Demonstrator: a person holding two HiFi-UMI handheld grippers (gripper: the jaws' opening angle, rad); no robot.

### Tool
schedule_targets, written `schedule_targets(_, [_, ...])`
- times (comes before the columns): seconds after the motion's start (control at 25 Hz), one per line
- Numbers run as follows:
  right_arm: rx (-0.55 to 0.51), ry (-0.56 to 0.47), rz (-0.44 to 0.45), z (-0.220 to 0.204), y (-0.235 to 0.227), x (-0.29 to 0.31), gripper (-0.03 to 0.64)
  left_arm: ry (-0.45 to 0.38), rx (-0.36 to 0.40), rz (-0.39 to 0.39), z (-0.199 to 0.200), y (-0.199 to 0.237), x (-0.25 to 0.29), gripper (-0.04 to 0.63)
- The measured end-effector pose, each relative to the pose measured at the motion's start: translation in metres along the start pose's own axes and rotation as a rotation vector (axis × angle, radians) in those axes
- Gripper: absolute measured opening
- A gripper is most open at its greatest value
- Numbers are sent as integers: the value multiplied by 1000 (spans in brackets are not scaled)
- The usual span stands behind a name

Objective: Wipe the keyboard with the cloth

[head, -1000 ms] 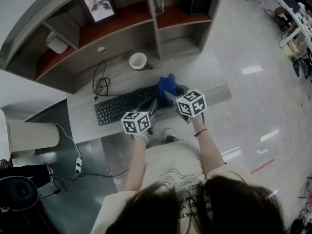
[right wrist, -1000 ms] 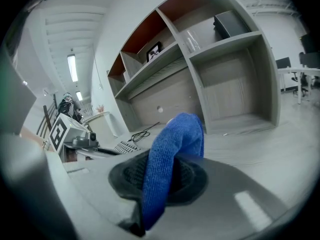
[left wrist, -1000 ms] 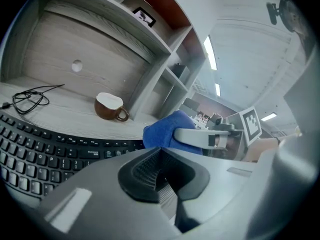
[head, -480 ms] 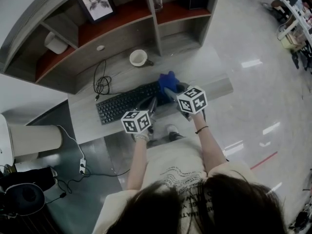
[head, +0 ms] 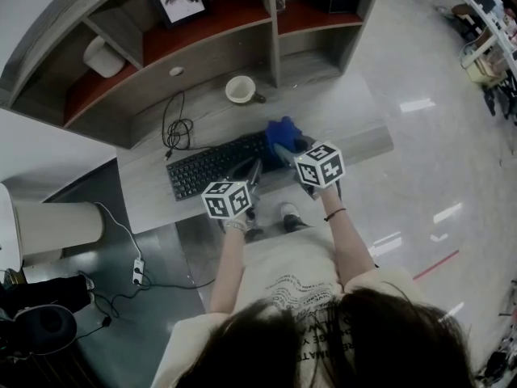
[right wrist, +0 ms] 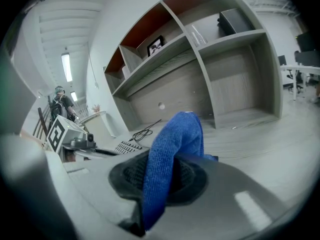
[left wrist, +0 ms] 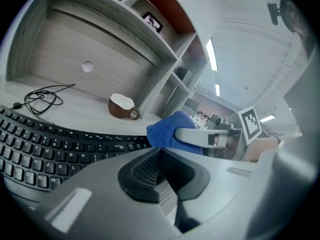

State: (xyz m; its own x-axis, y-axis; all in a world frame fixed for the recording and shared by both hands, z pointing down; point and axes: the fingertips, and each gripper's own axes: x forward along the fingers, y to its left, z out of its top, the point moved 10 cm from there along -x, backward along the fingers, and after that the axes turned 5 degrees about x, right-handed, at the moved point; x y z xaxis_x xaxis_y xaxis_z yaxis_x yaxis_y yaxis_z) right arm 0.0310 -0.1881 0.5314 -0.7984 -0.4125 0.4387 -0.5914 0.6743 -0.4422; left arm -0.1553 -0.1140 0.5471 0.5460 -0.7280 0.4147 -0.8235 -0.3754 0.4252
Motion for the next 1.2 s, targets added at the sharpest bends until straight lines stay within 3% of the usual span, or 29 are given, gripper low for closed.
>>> schedule_targets(1.2, [-2,20,0,-12,79,64,59,4,5,-6,-8,62,-75,5])
